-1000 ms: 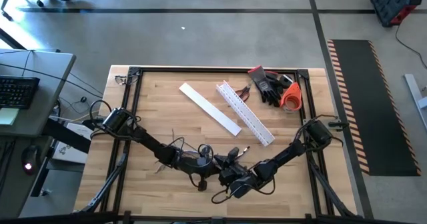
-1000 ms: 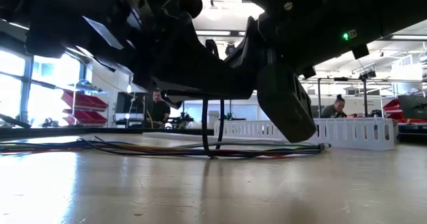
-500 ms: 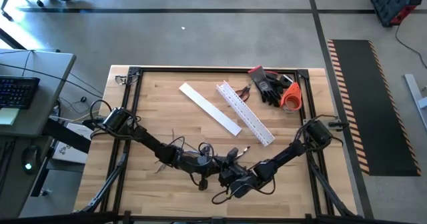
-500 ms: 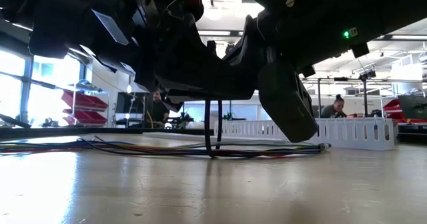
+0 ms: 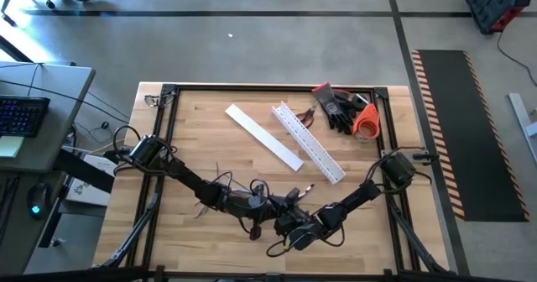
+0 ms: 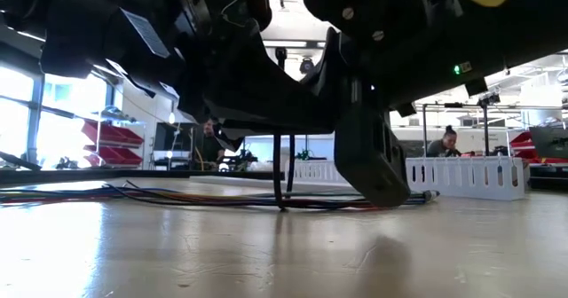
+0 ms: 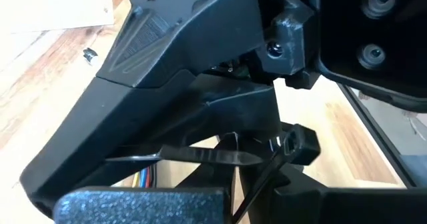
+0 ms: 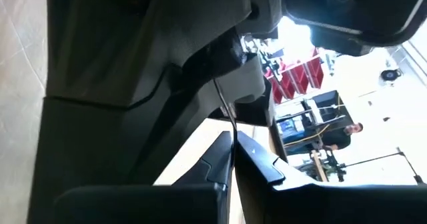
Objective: Ziptie cables
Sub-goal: Wrap the colored cables with the black zip tie
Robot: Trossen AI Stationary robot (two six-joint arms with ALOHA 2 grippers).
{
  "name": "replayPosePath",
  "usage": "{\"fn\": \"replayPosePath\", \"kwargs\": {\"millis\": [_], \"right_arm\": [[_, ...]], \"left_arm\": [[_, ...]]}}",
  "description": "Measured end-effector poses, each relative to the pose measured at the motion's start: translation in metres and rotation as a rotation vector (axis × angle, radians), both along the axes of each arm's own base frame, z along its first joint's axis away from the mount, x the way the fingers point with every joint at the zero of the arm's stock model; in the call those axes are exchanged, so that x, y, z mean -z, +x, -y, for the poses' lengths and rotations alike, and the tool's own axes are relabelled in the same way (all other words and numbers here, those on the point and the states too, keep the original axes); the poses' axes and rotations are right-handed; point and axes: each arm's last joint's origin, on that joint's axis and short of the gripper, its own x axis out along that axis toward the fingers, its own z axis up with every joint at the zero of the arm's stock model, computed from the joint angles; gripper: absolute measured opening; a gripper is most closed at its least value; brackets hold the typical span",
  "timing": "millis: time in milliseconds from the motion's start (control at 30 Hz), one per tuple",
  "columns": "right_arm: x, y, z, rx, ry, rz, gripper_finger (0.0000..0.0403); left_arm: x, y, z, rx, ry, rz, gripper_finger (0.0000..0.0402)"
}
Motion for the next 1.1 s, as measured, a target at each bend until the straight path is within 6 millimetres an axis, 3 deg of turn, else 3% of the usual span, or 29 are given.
{"fn": "replayPosePath", "kwargs": {"millis": [567,1100], "right_arm": [[-0.0014,-0.0048,-0.0074,0.004,-0.011,0.016,0.0000],[-0.0033,0.0018,-0.0009,-0.014,0.031,0.029,0.0000]], "left_arm": [[0.0000,-0.0001,-0.0001,0.000,0.001,-0.002,0.0000],[0.0001,-0.0001,-0.0001,-0.004,-0.005,-0.004,0.0000]]}}
